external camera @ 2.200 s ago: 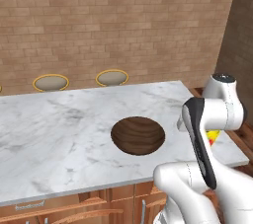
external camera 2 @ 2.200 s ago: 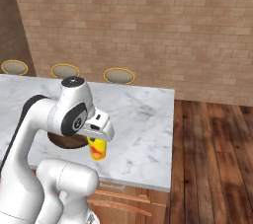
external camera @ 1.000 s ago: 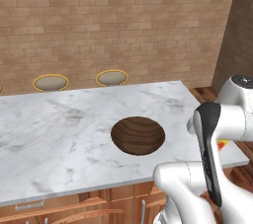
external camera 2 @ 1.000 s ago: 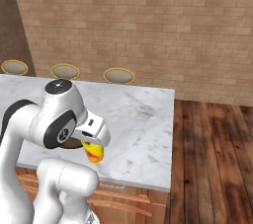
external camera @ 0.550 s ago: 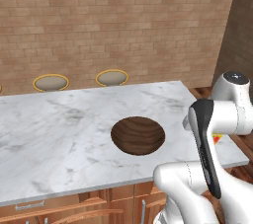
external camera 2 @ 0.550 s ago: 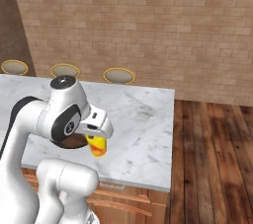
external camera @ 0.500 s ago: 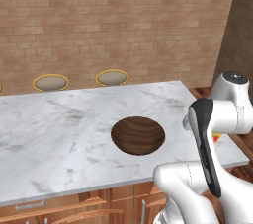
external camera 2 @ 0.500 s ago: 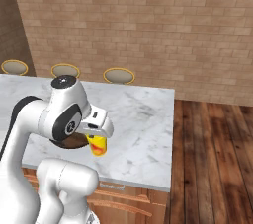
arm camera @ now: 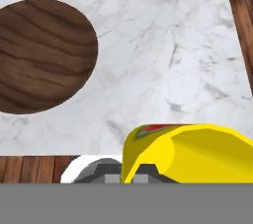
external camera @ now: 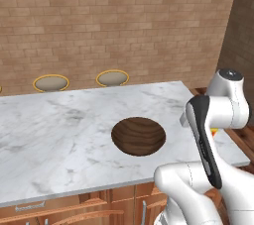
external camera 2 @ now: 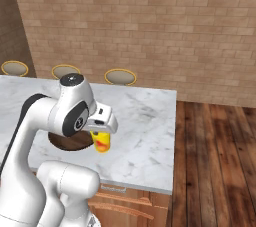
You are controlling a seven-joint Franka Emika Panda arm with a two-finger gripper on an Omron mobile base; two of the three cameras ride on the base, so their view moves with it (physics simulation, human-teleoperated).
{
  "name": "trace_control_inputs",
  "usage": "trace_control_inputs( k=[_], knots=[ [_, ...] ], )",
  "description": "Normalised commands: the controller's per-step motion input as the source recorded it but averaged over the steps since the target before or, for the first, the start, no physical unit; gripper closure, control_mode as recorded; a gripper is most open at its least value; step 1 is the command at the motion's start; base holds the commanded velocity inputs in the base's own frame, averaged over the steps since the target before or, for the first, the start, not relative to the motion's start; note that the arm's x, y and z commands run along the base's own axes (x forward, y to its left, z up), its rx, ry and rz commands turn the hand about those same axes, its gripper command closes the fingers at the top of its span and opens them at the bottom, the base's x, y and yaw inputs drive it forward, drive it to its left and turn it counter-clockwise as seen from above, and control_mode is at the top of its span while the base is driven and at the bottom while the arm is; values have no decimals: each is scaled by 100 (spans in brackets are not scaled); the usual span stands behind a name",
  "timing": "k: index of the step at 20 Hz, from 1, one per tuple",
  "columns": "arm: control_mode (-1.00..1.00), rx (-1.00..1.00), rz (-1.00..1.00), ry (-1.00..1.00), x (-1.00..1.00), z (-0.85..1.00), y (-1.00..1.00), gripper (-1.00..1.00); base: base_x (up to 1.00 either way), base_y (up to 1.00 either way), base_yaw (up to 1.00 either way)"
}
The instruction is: Pick the cup and bowl and place them in the sink. Then turn on the water.
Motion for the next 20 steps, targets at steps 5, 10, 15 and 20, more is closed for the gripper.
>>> trace_control_inputs(
  k=[5,10,15,20],
  knots=[
    [-100,0,0,0,0,0,0,100,0,0,0],
    [-100,0,0,0,0,0,0,100,0,0,0],
    [-100,0,0,0,0,0,0,100,0,0,0],
    [-100,0,0,0,0,0,0,100,0,0,0]
  ],
)
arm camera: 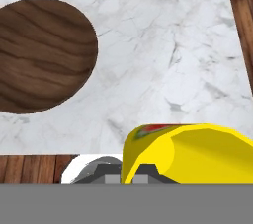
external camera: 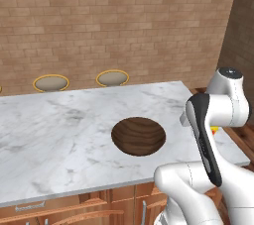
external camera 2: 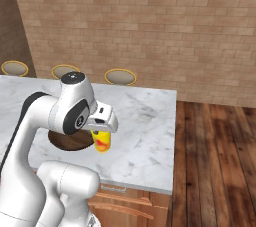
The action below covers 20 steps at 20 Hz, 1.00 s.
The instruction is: Pick the cup and bowl and place them in the sink. Then turn on the water.
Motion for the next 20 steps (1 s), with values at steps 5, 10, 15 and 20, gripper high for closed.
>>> trace_control_inputs(
  k=[5,10,15,20],
  knots=[
    [-100,0,0,0,0,0,0,100,0,0,0],
    [100,0,0,0,0,0,0,100,0,0,0],
    [100,0,0,0,0,0,0,100,0,0,0],
    [100,0,0,0,0,0,0,100,0,0,0]
  ],
)
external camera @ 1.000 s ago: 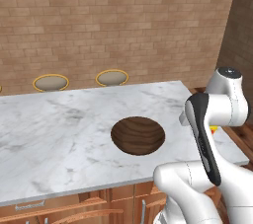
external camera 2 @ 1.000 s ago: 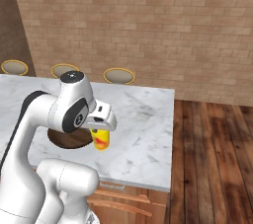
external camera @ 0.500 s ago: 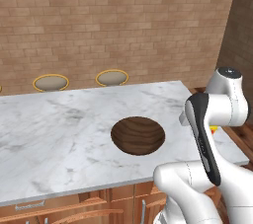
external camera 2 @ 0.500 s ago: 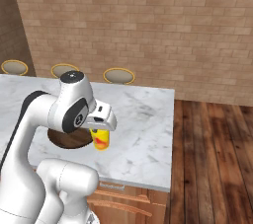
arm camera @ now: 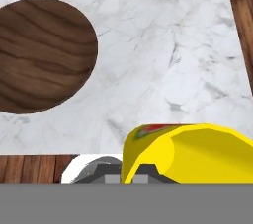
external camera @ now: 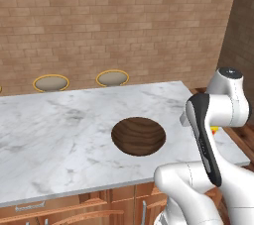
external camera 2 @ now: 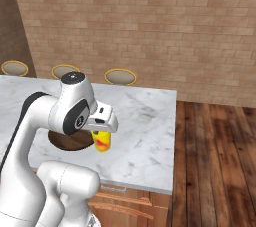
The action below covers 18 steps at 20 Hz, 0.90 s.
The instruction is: Pick the cup and bowl and place them in the sink. Then turn on the water.
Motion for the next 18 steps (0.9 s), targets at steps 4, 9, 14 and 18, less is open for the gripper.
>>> trace_control_inputs(
  k=[4,9,14,18],
  knots=[
    [100,0,0,0,0,0,0,100,-29,-3,13],
    [100,0,0,0,0,0,0,100,-58,0,27],
    [100,0,0,0,0,0,0,100,-45,0,32],
    [100,0,0,0,0,0,0,100,-26,-2,75]
  ],
)
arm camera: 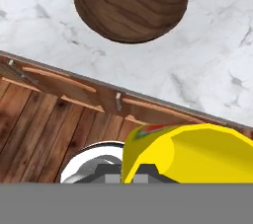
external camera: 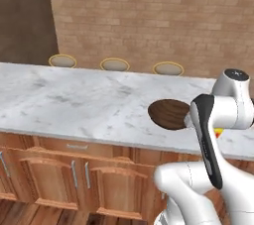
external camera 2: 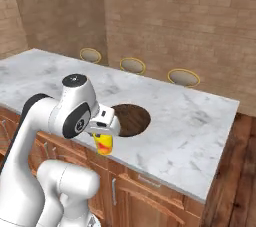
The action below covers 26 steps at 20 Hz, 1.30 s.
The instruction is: Pick the cup and bowl and place them in the sink. Then turn on the water.
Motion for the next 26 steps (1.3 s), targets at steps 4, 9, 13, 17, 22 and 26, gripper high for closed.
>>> trace_control_inputs(
  k=[4,9,13,17,22,26],
  knots=[
    [100,0,0,0,0,0,0,100,-9,0,94],
    [100,0,0,0,0,0,0,100,-2,0,100],
    [100,0,0,0,0,0,0,100,-2,0,100],
    [100,0,0,0,0,0,0,100,-2,0,100],
    [100,0,0,0,0,0,0,100,-1,0,100],
    [100,0,0,0,0,0,0,100,-1,0,100]
  ],
)
